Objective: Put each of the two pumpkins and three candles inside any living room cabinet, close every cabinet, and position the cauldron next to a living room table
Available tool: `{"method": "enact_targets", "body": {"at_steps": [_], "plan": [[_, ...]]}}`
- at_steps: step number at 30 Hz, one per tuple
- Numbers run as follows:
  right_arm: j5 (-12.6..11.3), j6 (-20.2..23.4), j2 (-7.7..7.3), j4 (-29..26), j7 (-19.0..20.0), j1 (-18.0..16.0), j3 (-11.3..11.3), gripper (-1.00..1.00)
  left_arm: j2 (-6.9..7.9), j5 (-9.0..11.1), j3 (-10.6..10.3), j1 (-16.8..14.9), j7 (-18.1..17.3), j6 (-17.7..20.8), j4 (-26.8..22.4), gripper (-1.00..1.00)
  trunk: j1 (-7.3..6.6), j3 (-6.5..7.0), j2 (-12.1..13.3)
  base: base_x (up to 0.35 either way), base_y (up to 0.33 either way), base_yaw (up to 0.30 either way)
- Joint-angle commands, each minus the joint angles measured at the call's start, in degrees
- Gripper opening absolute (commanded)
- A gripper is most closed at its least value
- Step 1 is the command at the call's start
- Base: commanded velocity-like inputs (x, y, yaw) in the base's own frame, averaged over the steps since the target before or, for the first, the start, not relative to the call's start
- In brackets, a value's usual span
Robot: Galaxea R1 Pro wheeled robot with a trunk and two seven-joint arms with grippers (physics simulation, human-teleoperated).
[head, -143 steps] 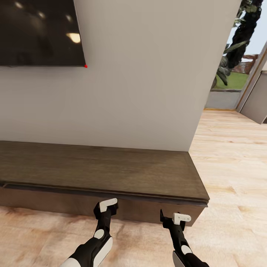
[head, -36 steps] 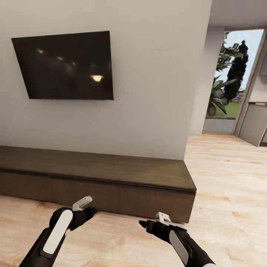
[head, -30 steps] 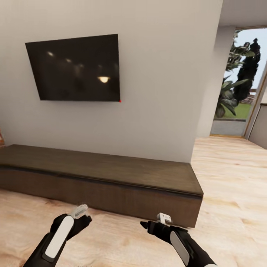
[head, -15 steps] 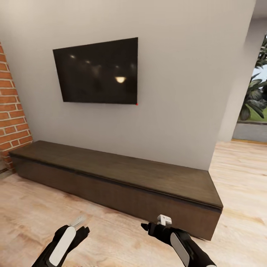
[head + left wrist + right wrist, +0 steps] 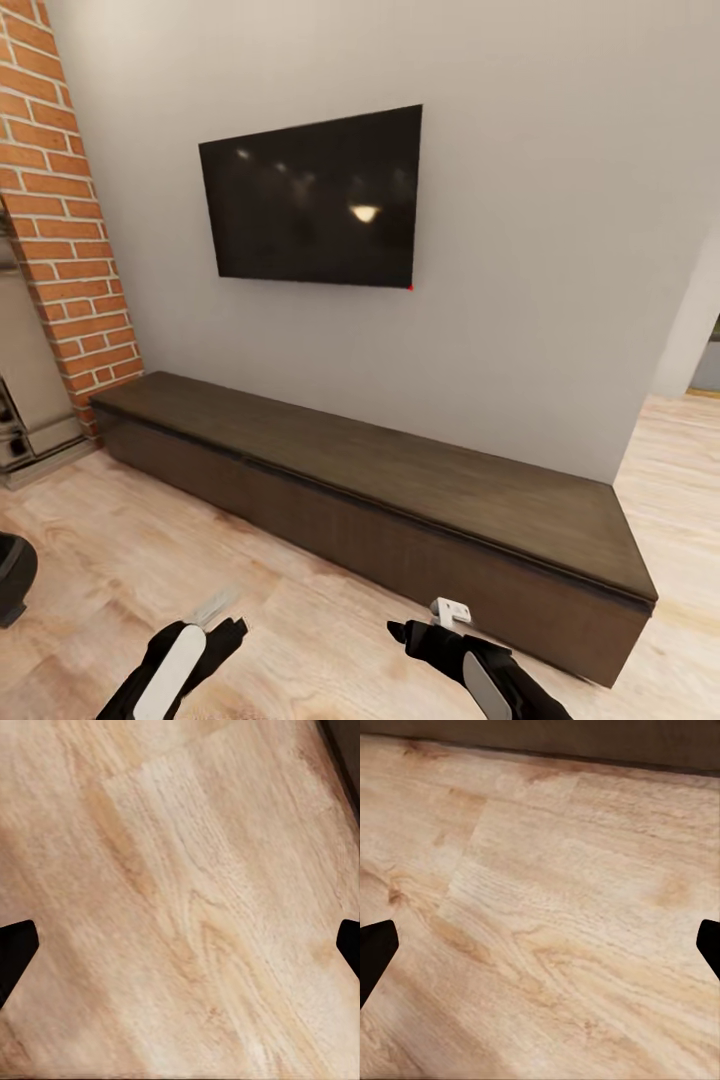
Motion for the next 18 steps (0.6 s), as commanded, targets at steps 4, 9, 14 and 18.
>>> {"method": "enact_targets", "body": {"at_steps": [4,9,14,18], "plan": [[-0.3,0.1,-0.11,-0.1,0.2,0.0,0.1,1.0,0.01,0.4,-0.2,0.0,0.4,-0.2,2.2,1.0,-0.9,0.44,1.6,0.0,0.0,0.236],[-0.2,0.1,-0.19,-0.1,0.3,0.0,0.1,1.0,-0.01,0.4,-0.3,0.0,0.4,-0.2,2.7,1.0,-1.99,1.05,3.6,0.0,0.0,0.233],[-0.1,0.0,-0.29,0.0,0.5,0.0,0.1,1.0,-0.01,0.5,-0.3,0.0,0.4,-0.2,2.8,1.0,-3.09,1.66,5.6,0.0,0.0,0.227],[-0.1,-0.2,-0.3,0.0,0.5,0.0,0.1,1.0,-0.01,0.5,-0.3,0.0,0.4,-0.2,2.8,1.0,-3.97,2.22,7.2,0.0,0.0,0.138]]}}
